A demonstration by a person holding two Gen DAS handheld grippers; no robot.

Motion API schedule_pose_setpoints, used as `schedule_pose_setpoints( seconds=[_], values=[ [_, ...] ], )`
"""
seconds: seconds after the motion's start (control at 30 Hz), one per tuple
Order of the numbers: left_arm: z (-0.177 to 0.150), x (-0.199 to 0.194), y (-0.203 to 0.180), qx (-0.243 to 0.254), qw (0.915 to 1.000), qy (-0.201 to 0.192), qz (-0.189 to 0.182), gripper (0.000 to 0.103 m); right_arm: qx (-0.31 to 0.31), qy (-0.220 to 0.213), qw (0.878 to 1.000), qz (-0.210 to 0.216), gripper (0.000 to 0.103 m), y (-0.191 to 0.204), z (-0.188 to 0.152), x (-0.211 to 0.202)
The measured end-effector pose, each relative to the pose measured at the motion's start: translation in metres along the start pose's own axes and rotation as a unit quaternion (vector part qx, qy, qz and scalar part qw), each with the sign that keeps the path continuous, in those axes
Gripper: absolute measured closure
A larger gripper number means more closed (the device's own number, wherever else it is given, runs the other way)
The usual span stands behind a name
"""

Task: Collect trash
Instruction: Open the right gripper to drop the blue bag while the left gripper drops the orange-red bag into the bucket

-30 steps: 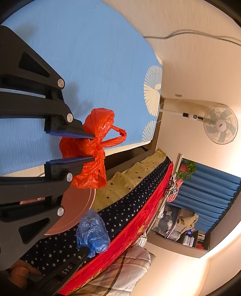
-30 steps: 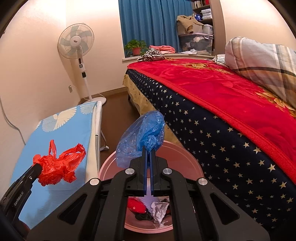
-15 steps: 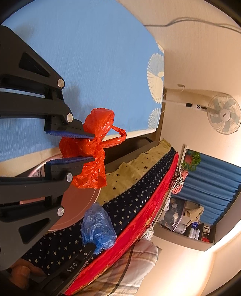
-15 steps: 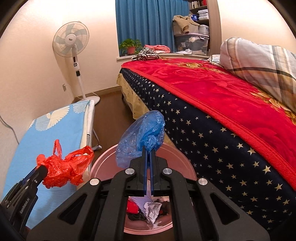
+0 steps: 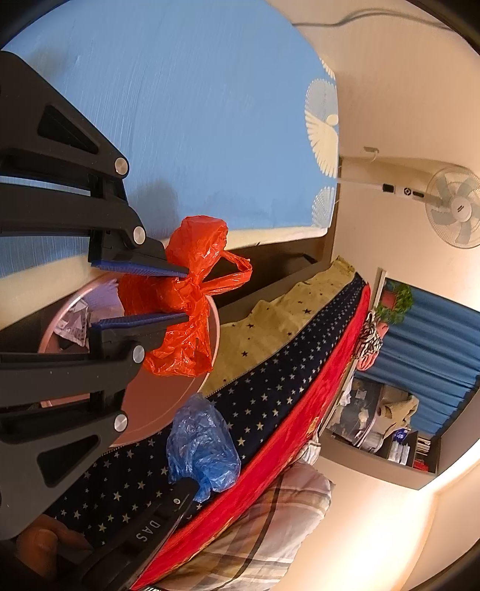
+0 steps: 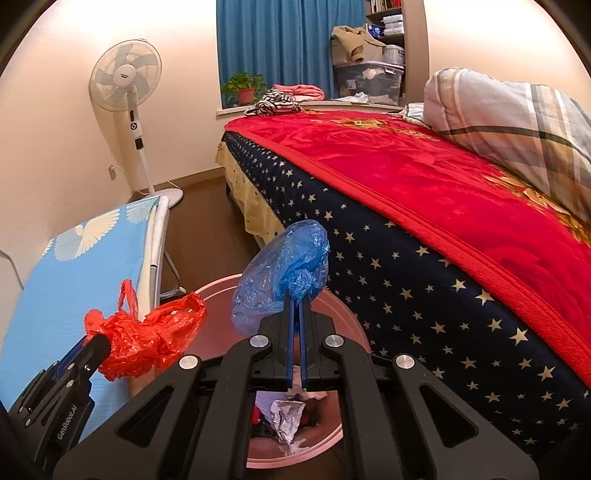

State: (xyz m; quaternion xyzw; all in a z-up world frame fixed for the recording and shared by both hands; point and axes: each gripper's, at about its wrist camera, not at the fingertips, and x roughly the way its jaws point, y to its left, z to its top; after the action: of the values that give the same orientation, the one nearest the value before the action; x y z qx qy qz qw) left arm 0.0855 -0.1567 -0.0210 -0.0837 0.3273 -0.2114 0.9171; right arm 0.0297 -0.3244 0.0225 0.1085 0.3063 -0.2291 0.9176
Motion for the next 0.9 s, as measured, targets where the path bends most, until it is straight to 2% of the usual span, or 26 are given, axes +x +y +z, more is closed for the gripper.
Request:
schedule_pose_setpoints(
  seconds=[0.3, 0.4, 0.5, 0.53, 0.57, 0.63, 0.7, 0.77, 0.83, 0.9],
  values=[
    [-0.003, 0.013, -0.01, 0.003, 0.9997, 0.016, -0.018, 0.084, -0.002, 0.003, 1.0, -0.013, 0.1, -0.004, -0.002, 0.004],
    [-0.002, 0.015, -0.013, 0.008, 0.9991, 0.021, -0.035, 0.084, 0.0, 0.005, 1.0, -0.017, 0.099, -0.007, -0.002, 0.004],
    [0.0, 0.011, -0.014, 0.012, 0.9986, 0.015, -0.049, 0.076, 0.007, 0.008, 1.0, -0.025, 0.094, -0.01, -0.001, 0.002],
    [0.0, 0.008, -0.012, 0.012, 0.9986, 0.011, -0.05, 0.062, 0.011, 0.008, 1.0, -0.028, 0.086, -0.012, -0.001, 0.0],
    [0.0, 0.003, -0.01, 0.011, 0.9988, 0.005, -0.047, 0.056, 0.012, 0.007, 0.999, -0.031, 0.073, -0.013, 0.0, -0.002],
    [0.002, -0.006, -0.004, 0.009, 0.999, -0.002, -0.044, 0.055, 0.012, 0.002, 0.999, -0.033, 0.059, -0.013, 0.0, -0.007],
    [0.004, -0.015, 0.002, 0.006, 0.9993, -0.008, -0.037, 0.051, 0.012, -0.004, 1.0, -0.028, 0.054, -0.012, 0.003, -0.014],
    [0.007, -0.029, 0.011, -0.001, 0.9995, -0.019, -0.025, 0.04, 0.008, -0.009, 1.0, -0.021, 0.044, -0.008, 0.004, -0.022],
    [0.009, -0.044, 0.019, -0.005, 0.9994, -0.031, -0.013, 0.034, -0.001, -0.014, 1.0, -0.01, 0.039, -0.002, 0.003, -0.03],
    [0.011, -0.055, 0.025, -0.006, 0.9992, -0.04, -0.004, 0.029, -0.014, -0.02, 1.0, 0.002, 0.029, 0.007, 0.002, -0.041]
  ],
)
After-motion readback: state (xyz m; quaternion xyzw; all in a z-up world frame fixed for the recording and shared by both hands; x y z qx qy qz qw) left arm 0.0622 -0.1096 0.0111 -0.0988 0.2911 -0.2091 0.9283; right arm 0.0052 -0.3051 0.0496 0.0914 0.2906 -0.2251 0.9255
